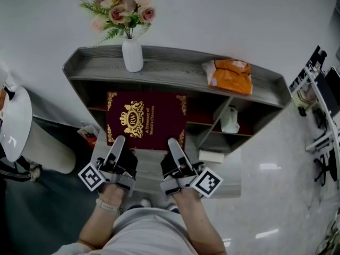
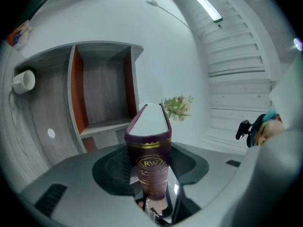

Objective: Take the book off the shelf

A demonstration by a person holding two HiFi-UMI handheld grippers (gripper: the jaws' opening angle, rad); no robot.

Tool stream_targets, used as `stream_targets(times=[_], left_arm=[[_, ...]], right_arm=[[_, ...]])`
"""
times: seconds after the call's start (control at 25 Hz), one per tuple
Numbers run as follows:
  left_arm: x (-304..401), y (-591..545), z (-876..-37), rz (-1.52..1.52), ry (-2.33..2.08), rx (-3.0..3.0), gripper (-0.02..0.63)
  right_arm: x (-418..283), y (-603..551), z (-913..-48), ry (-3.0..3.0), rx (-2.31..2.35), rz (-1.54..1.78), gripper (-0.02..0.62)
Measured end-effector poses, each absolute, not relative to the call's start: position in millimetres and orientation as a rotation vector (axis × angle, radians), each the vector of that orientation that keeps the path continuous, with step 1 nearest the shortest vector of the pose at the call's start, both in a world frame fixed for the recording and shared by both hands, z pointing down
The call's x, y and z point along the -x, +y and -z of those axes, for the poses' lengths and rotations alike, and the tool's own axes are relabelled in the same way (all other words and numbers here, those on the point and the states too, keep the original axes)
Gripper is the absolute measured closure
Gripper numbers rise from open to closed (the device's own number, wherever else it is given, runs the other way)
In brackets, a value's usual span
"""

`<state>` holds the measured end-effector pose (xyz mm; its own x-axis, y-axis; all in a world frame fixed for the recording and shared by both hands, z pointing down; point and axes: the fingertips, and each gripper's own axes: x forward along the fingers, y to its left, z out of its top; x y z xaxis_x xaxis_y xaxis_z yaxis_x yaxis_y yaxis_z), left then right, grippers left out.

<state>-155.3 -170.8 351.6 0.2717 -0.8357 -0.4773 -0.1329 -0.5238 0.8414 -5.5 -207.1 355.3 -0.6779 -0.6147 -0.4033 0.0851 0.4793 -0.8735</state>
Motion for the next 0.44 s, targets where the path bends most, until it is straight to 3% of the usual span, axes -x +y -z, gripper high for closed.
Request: stream_targets(times=[0.44], left_arm=[[159.4, -168.6, -344.8, 1.28, -0.859, -1.849, 0.385]], right_arm=[[9.7, -203.2, -346.7, 2.005, 0.45, 1.231, 0.37]])
